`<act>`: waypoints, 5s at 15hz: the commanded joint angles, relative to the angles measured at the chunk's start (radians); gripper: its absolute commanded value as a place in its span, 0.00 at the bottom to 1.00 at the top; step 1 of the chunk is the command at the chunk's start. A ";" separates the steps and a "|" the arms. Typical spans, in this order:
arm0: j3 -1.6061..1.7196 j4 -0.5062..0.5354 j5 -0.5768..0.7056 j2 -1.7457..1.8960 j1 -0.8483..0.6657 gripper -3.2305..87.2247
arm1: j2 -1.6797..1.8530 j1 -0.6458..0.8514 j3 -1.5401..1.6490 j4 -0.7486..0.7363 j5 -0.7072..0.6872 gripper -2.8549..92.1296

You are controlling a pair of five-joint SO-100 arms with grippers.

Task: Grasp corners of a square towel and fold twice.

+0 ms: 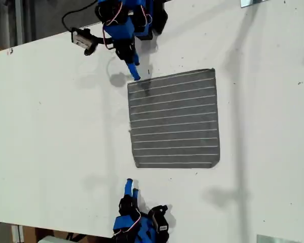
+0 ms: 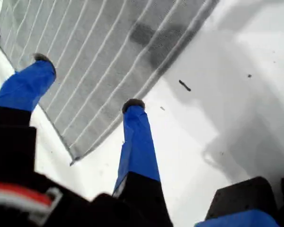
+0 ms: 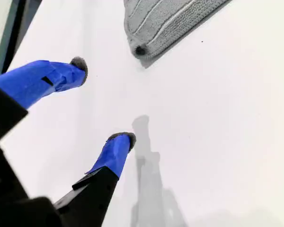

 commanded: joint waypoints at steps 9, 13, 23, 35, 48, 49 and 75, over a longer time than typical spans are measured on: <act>-0.003 0.000 -0.003 0.006 0.008 0.33 | -1.232 -0.778 -0.696 -0.028 0.531 0.41; -0.002 -0.002 0.002 0.006 0.006 0.32 | -1.411 -0.847 -0.821 -0.103 0.538 0.41; -0.014 -0.026 -0.158 0.006 0.227 0.31 | -1.545 -0.890 -0.819 -0.333 0.560 0.03; -1.106 -0.265 -0.586 -1.784 0.980 0.33 | -1.657 -0.815 -1.006 -0.270 0.420 0.03; -1.459 -0.281 -0.531 -2.092 1.072 0.33 | -1.796 -0.710 -1.299 -0.158 0.153 0.03; -1.529 -0.258 -0.531 -2.145 1.081 0.33 | -1.799 -0.710 -1.299 -0.160 0.153 0.03; -2.250 0.057 -0.252 -2.419 1.051 0.03 | -1.526 -0.719 -1.493 0.107 0.132 0.03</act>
